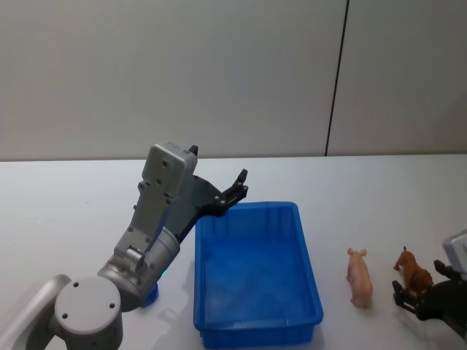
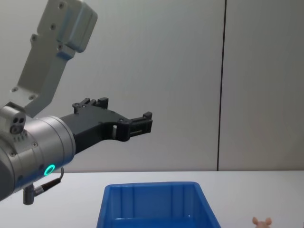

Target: Pick up the two dolls from the table and place them into the box.

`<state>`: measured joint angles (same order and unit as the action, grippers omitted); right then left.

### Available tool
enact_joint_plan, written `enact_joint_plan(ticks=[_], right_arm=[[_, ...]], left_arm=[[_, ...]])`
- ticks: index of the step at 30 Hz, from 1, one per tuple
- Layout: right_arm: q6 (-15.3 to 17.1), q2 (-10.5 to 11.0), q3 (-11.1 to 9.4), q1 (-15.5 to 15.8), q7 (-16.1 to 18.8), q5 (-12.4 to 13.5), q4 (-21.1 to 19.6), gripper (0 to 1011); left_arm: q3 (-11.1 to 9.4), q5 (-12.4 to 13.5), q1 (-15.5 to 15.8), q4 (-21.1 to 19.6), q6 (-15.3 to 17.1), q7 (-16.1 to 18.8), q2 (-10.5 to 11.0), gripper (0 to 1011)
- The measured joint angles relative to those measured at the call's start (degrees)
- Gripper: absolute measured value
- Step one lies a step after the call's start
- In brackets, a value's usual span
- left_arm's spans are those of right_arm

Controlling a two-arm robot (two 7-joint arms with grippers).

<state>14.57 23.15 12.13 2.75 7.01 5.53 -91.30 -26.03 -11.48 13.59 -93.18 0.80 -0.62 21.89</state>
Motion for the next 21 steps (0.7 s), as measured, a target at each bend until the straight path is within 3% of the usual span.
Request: enact_joint_plan(ticks=[9,18,21], right_arm=[[-0.7,-0.8,0.5,-1.1,0.2,-1.4,1.5,729],[-1.1,-1.2,0.7,-1.6,0.3,-2.0,2.1,428],[-1.2,-1.2,0.7,-1.6,0.3,-2.0,2.1,420]], left_arm=[[0.0,0.0,0.0,0.0,0.0,0.0,0.0,1004],[0.0,0.0,0.0,0.0,0.0,0.0,0.0,1004],[0.0,0.0,0.0,0.0,0.0,0.0,0.0,1004]])
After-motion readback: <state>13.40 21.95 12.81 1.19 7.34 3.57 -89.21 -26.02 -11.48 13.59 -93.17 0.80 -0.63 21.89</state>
